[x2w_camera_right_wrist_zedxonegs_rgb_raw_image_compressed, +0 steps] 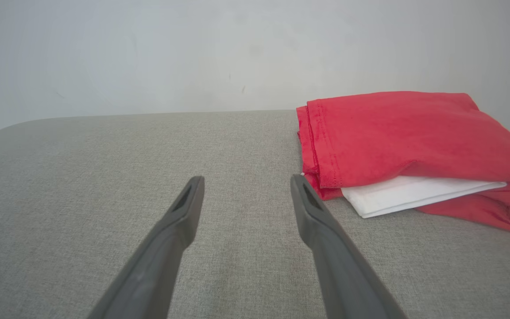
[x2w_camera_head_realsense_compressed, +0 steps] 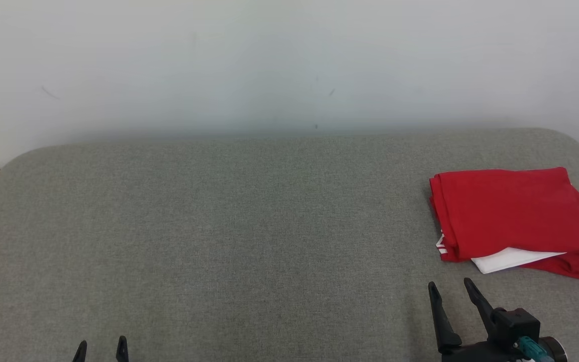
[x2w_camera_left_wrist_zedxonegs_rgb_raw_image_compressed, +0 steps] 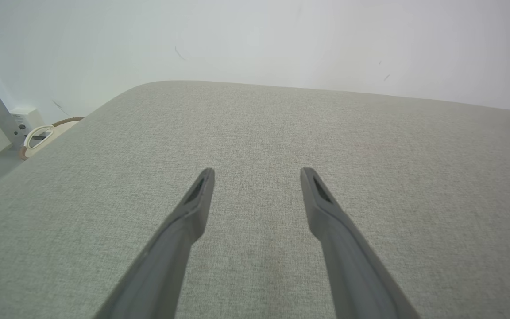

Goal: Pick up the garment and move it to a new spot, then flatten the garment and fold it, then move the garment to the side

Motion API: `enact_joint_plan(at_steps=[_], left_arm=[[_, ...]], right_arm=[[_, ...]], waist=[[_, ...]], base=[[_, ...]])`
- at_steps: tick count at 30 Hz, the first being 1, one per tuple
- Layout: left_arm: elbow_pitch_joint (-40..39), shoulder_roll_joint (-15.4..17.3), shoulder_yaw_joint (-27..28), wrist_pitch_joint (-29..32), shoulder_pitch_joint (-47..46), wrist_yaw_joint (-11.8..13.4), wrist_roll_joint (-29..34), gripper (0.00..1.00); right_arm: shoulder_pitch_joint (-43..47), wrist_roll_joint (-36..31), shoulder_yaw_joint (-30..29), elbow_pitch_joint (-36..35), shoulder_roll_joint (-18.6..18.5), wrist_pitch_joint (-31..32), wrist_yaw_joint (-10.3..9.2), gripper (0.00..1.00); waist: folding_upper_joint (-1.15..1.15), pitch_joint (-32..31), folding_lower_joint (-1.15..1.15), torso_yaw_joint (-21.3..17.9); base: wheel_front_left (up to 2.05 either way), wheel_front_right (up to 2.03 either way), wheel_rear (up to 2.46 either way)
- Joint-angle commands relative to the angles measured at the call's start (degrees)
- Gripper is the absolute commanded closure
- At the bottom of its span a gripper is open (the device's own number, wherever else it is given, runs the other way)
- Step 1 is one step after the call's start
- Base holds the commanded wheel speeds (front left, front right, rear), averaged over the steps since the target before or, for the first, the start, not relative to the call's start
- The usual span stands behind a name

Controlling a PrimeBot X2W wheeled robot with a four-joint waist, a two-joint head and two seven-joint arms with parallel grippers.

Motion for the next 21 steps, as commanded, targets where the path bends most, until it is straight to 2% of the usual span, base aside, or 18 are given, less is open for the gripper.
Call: enact_joint_plan(at_steps=[1,7,8,12,21], left_arm=[[-0.6,0.2,0.2,-0.2,0.0,0.0,-0.2,0.00],[-0.6,0.2,0.3,-0.2,-0.1,-0.6,-0.5,0.00],[0.1,0.0,0.0,0.0,0.0,-0.6,-0.4,1.00],[2.2,-0.3,0.2,0.7,-0.4,-0.7,-1.3,1.00],[2.6,-0.3,0.5,3.8,-1.6,-1.4,-12.2,1.00]], right_arm=[[-0.8,-0.1,-0.1,-0.7,-0.2,0.0,-0.01,0.00],[-0.8,-0.6,-0.7,-0.9,0.0,0.0,-0.02,0.00],[0.0,-0.2,-0.5,0.0,0.1,0.0,0.00,1.00],[0.9,0.8,-0.6,1.3,0.3,0.3,0.00,1.00],[0.7,11.4,-2.8,0.4,0.9,2.9,0.00,1.00]], waist=[[0.00,0.0,0.00,0.0],[0.00,0.1,0.00,0.2],[0.00,0.1,0.00,0.3],[0.00,0.1,0.00,0.3],[0.00,0.2,0.00,0.5]], base=[[0.00,0.00,0.00],[0.00,0.00,0.00],[0.00,0.00,0.00],[0.00,0.00,0.00],[0.00,0.00,0.00]])
